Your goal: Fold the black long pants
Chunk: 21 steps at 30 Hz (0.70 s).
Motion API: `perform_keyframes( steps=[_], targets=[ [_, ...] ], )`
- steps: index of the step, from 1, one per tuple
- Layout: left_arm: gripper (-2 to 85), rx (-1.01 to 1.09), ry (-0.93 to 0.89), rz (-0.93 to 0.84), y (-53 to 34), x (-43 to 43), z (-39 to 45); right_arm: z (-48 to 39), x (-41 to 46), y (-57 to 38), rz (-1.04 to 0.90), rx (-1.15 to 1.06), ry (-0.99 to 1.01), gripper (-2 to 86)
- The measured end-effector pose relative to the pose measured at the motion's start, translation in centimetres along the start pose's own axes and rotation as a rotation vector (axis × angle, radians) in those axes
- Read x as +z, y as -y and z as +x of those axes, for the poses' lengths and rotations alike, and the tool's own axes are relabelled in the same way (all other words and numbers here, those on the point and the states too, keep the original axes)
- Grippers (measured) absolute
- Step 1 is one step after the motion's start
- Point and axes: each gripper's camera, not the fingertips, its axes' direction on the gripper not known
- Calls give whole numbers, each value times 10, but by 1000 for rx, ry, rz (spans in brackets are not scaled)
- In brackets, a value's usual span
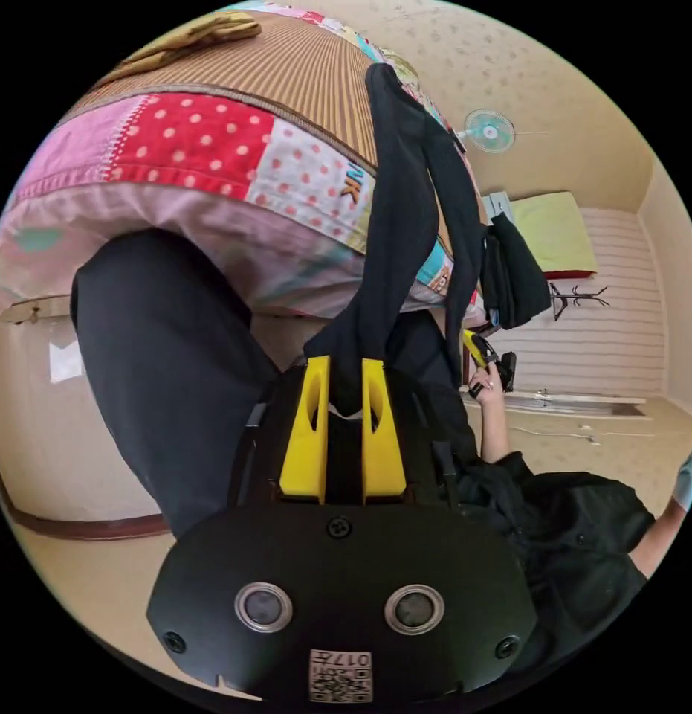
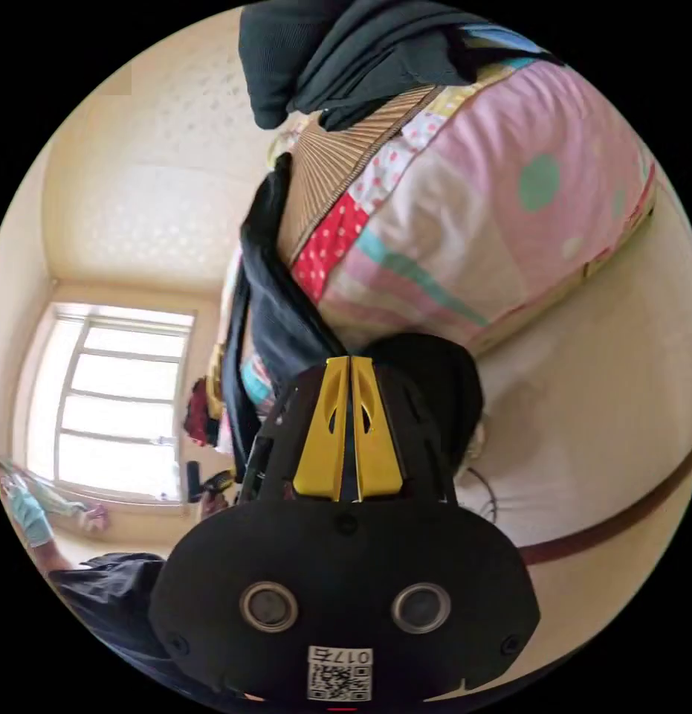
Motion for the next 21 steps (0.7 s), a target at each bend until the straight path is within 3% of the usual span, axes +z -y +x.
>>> perform_keyframes(
  steps=[1, 3, 7, 10, 13, 18, 21],
  targets=[
    [82, -5, -40, 46, 2, -8, -3, -4, -4, -1, 2, -25, -91, 43],
    [87, 23, -112, 132, 7, -19, -3, -4, -10, -1, 25, -35, -63, 76],
    [143, 109, -44, 197, 42, -18, 12, 39, -14, 9, 96, 106, 367, 122],
    [164, 134, 105, 70, 80, 19, 22, 59, -8, 9, 130, 176, 548, 124],
    [162, 109, 213, -4, 109, 40, 17, 54, -9, 14, 80, 168, 487, 128],
    [158, 103, 99, -33, 130, 38, 9, 47, -26, 22, -14, 73, 297, 142],
    [61, 84, 123, -148, 137, 58, 3, 65, -30, 15, -71, 145, 145, 161]
  ],
)
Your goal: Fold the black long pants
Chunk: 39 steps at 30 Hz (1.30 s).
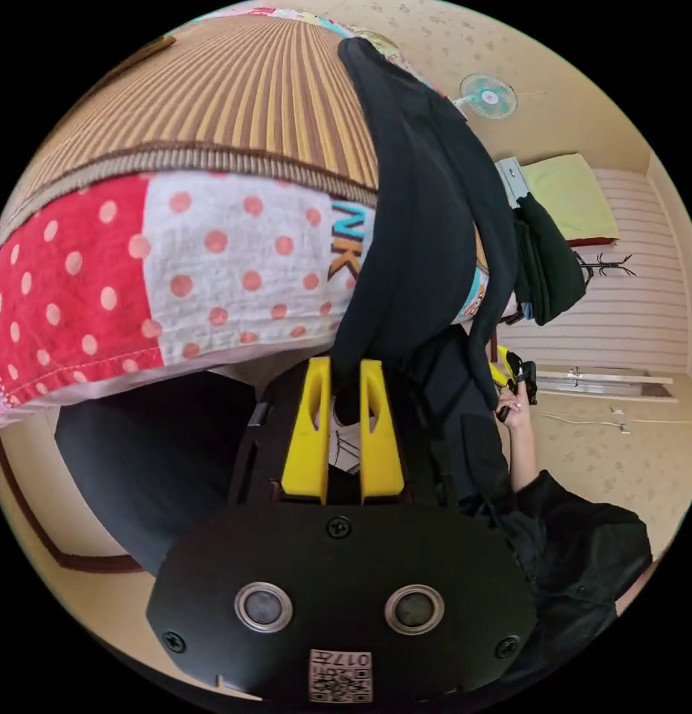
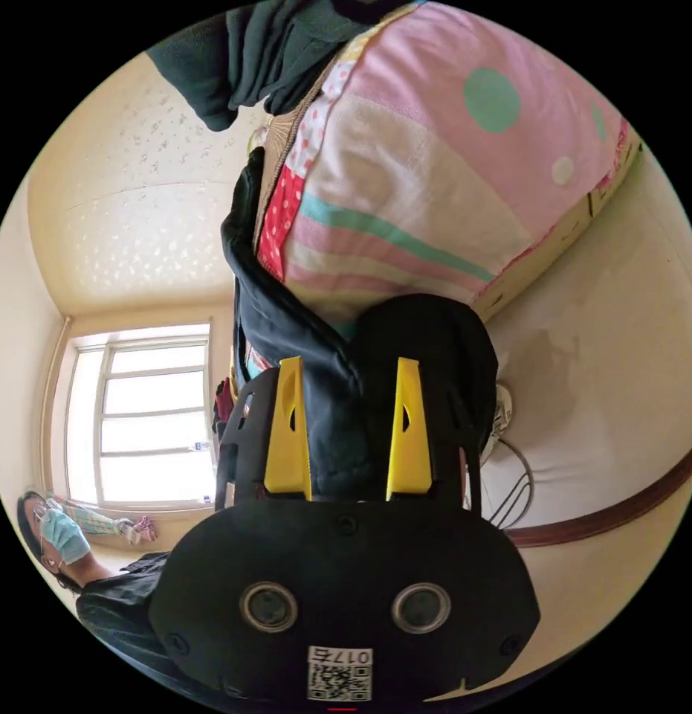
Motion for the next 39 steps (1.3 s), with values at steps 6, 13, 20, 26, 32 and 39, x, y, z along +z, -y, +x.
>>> perform_keyframes(
  steps=[6, 13, 20, 26, 32, 39],
  targets=[
    [29, 191, -268, -145, -9, 27, 35, 44, -22, -30, -20, -12, 172, 129],
    [82, 79, -222, -234, -45, 13, 21, 58, -66, -69, -57, -205, 735, 34],
    [131, 102, -370, 95, -71, -76, 38, -104, -65, -102, -232, -773, 867, 23],
    [161, 293, -476, 85, -50, -78, 113, -203, 88, -165, -689, -917, 590, 21],
    [133, 241, -510, -117, -27, -25, 116, -189, 177, -200, -744, -815, 646, 24],
    [42, 212, -526, -96, -38, -18, 90, -181, 186, -206, -883, -838, 542, 50]
  ],
)
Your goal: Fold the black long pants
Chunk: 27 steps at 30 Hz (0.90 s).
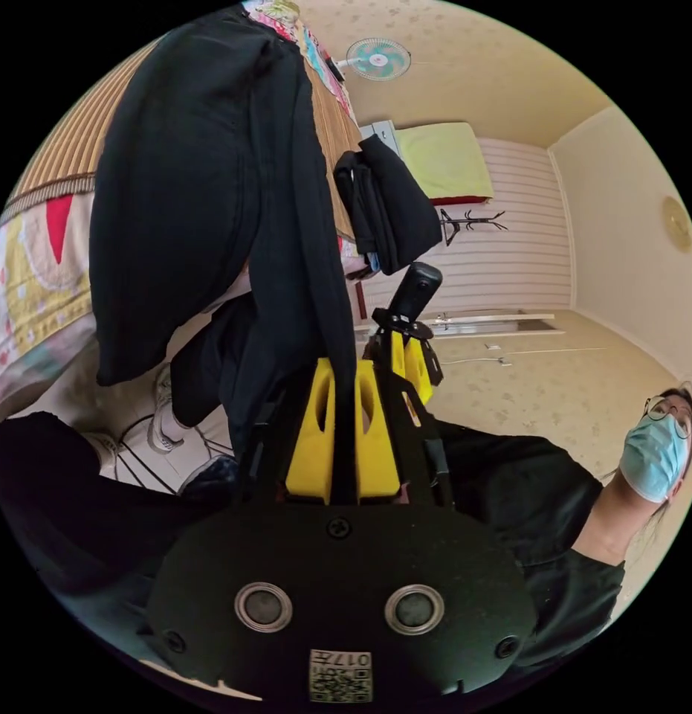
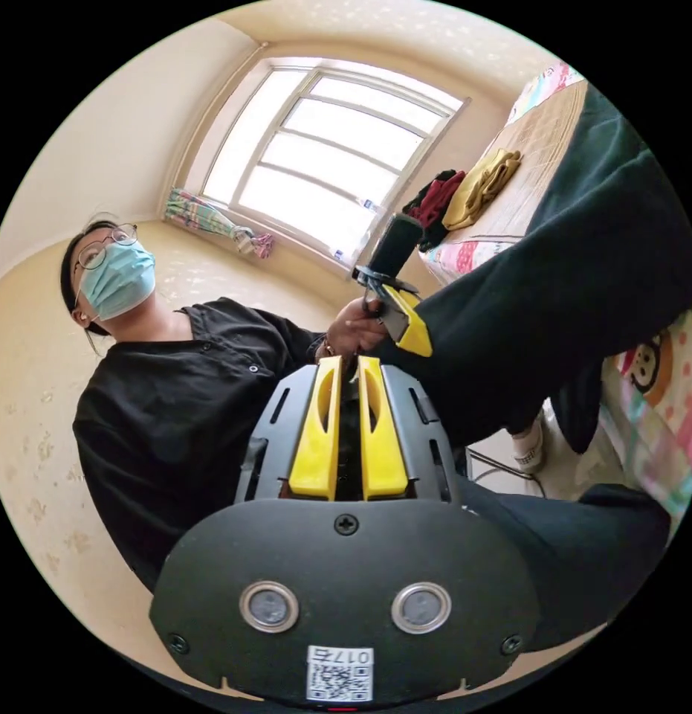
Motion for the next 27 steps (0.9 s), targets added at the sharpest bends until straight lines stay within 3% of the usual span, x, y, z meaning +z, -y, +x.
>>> perform_keyframes(
  steps=[5, 10, 13, 17, 21, 24, 27],
  targets=[
    [43, -15, -10, 0, -6, 5, -7, 34, -113, 60, 309, 301, -557, 120],
    [40, -4, 12, 3, -7, 12, -7, 112, -189, 145, 578, 492, -894, 149],
    [39, 0, 4, -13, -7, 14, -6, 169, -208, 195, 586, 565, -1019, 161],
    [40, 4, 17, -17, -7, 9, -6, 222, -217, 255, 583, 587, -1027, 161],
    [40, -2, -19, 2, -9, 3, -11, 243, -216, 298, 574, 662, -1233, 115],
    [38, -29, -91, 17, -10, 0, -24, 266, -209, 338, 478, 722, -1260, 60],
    [38, -58, -149, 48, -12, -3, -38, 247, -171, 386, 448, 705, -1583, 38]
  ],
)
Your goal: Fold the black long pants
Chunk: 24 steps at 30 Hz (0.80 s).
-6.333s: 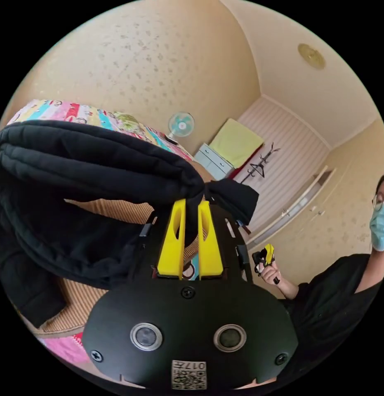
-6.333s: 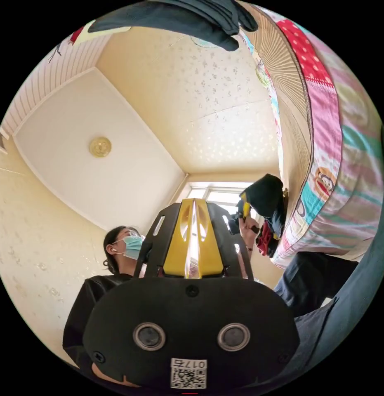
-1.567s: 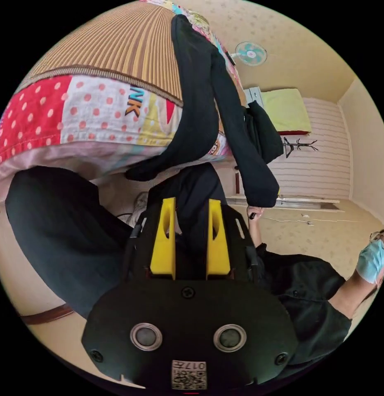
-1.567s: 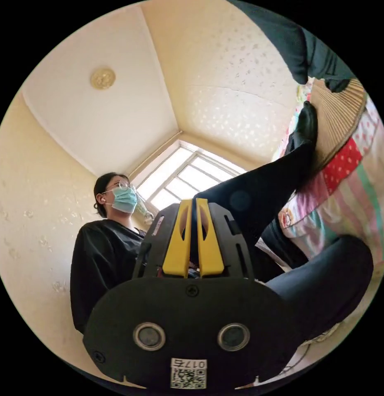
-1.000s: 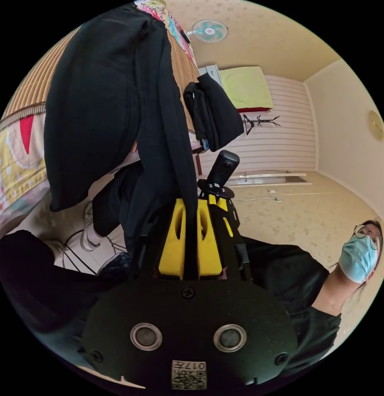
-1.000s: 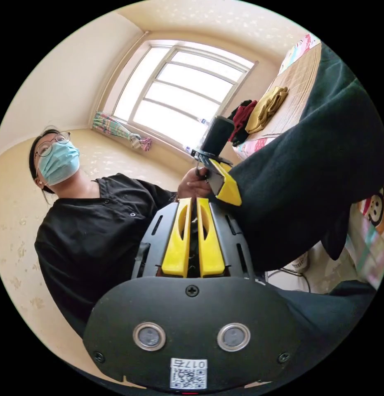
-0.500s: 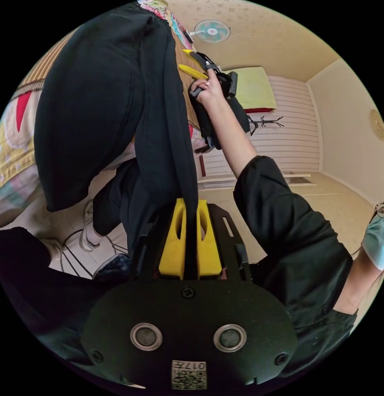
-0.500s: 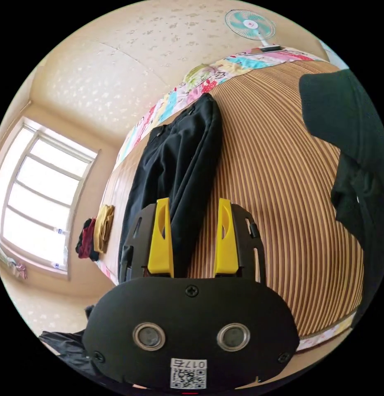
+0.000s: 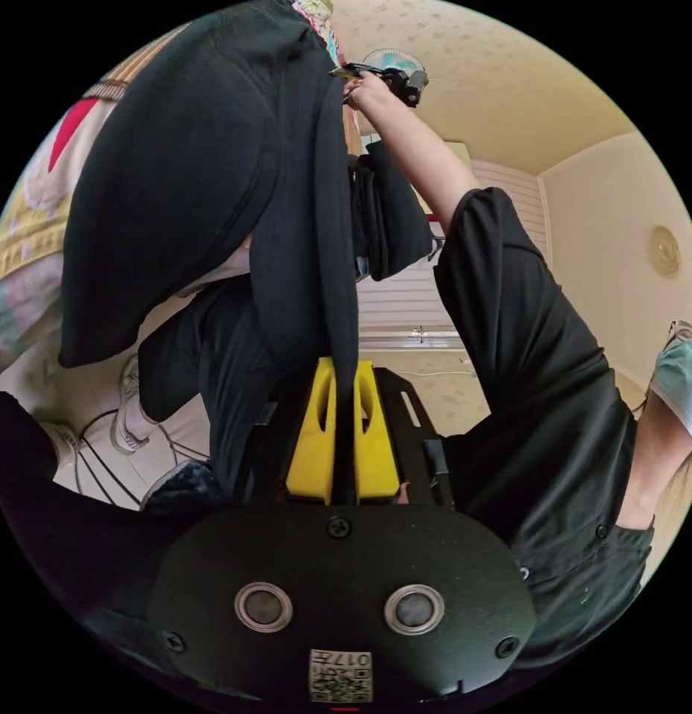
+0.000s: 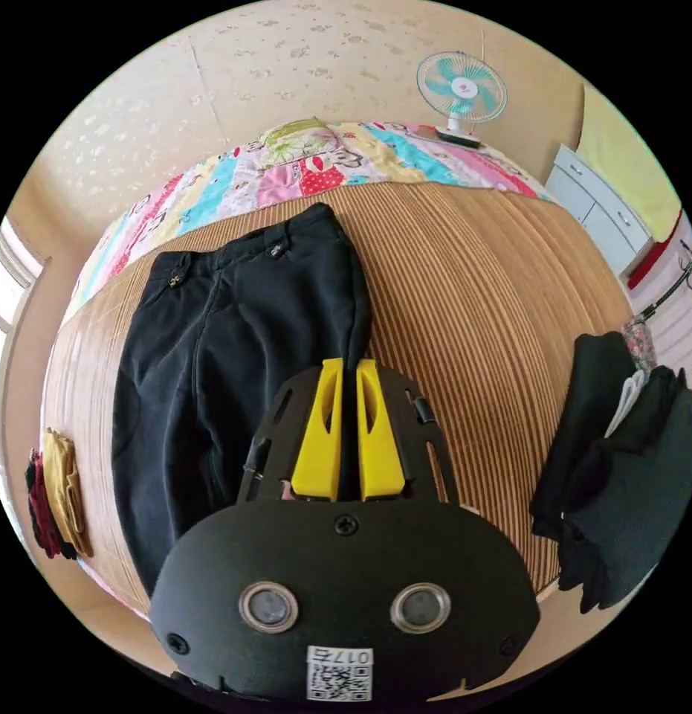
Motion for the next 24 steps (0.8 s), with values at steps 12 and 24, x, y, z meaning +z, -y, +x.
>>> perform_keyframes(
  steps=[12, 24],
  targets=[
    [38, -101, 135, 102, -37, -37, -27, -224, -37, -24, 138, -458, 597, 48],
    [40, -36, 163, 103, -68, -31, -27, -71, -57, -190, 122, -499, 755, 42]
  ],
)
